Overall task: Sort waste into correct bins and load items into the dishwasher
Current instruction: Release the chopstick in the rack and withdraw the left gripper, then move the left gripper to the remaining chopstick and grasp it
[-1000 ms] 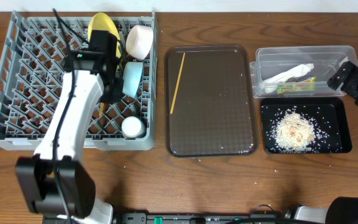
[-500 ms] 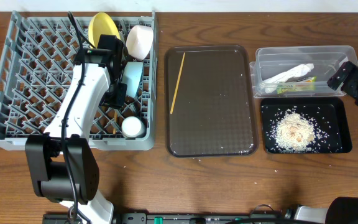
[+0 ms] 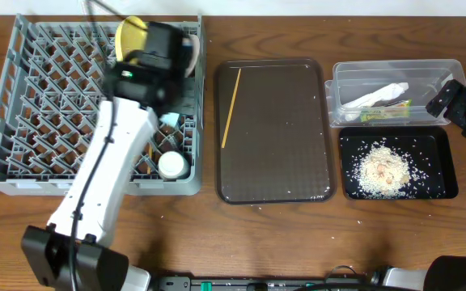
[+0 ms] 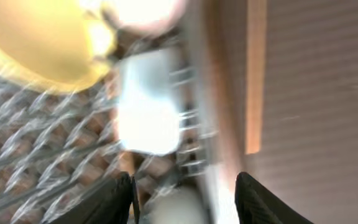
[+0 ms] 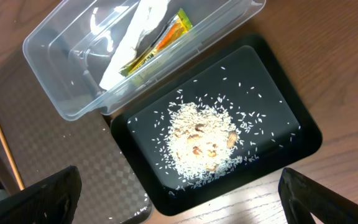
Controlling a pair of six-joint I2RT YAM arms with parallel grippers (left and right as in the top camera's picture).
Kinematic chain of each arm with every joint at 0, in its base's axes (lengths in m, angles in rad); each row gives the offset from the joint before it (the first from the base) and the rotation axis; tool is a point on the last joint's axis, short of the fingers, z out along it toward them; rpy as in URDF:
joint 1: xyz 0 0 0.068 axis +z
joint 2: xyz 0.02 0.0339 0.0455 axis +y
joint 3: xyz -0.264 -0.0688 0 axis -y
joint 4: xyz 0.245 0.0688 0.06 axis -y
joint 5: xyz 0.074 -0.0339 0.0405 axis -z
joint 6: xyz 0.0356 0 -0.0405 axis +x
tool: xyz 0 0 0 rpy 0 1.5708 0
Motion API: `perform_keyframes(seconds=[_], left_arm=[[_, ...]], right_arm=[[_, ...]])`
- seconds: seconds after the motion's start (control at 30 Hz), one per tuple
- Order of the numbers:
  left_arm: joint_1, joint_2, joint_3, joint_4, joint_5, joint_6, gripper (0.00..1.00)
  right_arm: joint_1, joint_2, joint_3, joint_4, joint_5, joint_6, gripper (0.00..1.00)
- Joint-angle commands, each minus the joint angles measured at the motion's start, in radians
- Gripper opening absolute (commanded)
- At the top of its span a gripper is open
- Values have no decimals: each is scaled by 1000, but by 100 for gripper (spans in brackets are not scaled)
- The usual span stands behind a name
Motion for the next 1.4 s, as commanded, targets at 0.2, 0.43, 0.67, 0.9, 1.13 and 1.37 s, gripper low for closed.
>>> perform_keyframes(seconds=[0.2,0.43,0.67,0.9,1.13,1.37], left_arm=[[-138,239,-4,129,35,-37,55],[-144,359,-4,216,35,24,54],[-144,430,-4,292,35,80,55],[-143,509,-4,334,4,101,55],[-143,547,-4,368,-18,101,55],[-145,588,-8,372,-17,100,55]], right_arm=[[-3,-18,11,-1,5,9,99],[-3,-18,11,-1,5,9,99],[-3,-18,11,-1,5,9,99],[-3,-18,11,-1,5,9,99],[-3,-18,11,-1,5,9,99],[-3,-18,11,-1,5,9,99]])
